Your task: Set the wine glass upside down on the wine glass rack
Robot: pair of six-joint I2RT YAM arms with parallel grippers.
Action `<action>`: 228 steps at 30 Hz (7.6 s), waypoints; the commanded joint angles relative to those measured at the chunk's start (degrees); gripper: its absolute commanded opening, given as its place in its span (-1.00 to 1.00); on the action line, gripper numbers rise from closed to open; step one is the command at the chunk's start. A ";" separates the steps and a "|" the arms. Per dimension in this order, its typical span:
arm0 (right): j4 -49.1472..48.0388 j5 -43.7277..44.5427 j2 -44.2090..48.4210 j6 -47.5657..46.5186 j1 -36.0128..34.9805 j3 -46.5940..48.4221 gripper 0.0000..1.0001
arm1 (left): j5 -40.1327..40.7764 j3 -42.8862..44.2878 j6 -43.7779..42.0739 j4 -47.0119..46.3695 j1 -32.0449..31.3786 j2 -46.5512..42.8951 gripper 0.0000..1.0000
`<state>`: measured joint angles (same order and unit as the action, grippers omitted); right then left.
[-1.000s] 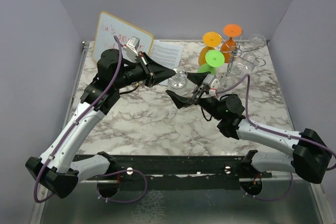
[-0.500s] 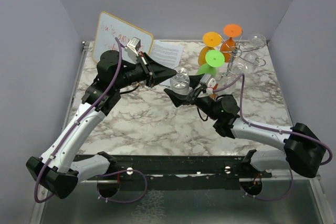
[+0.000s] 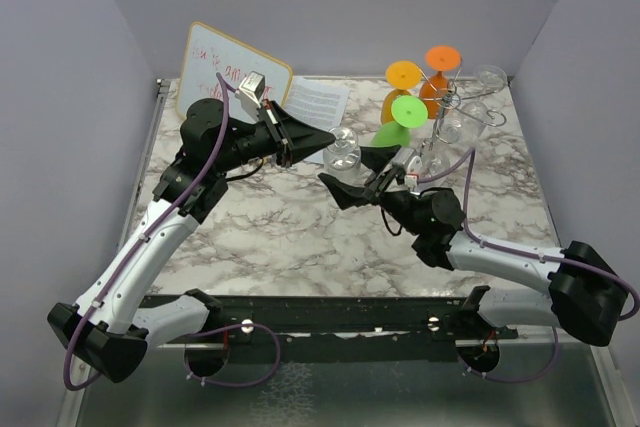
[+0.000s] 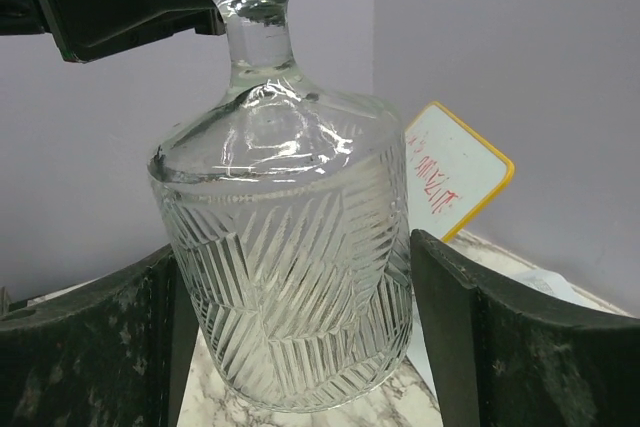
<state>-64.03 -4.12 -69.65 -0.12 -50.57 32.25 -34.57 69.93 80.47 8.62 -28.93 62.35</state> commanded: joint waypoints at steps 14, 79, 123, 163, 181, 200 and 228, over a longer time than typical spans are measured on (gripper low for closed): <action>0.30 3.08 6.52 -0.62 -0.06 -2.02 -0.98 | -0.15 -2.13 2.35 -5.25 0.59 -2.73 -0.53; 29.67 61.67 53.25 -23.43 -0.06 -14.72 -0.98 | 20.62 -2.85 -33.18 9.47 0.63 -4.07 0.98; 30.69 35.65 31.05 -0.97 37.38 -9.95 -0.98 | 21.33 -4.02 -36.69 8.85 0.54 -6.73 0.98; 27.47 8.23 29.49 1.09 44.50 -9.22 -0.98 | 20.85 -4.60 -36.63 8.49 0.54 -6.65 0.98; 29.55 12.75 35.76 3.33 44.50 -12.31 -0.98 | 20.41 -5.07 -36.09 7.90 0.54 -6.72 0.98; 32.19 17.30 30.19 9.42 44.50 -12.21 -0.27 | 20.15 -4.98 -35.82 7.90 0.54 -6.31 0.98; 55.34 19.77 38.78 12.77 44.50 -5.27 1.00 | 21.04 -4.50 -36.89 8.42 0.54 -6.14 0.98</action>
<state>-15.90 12.43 -32.91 10.98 -6.24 23.88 -14.26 65.19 44.64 17.21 -28.56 56.27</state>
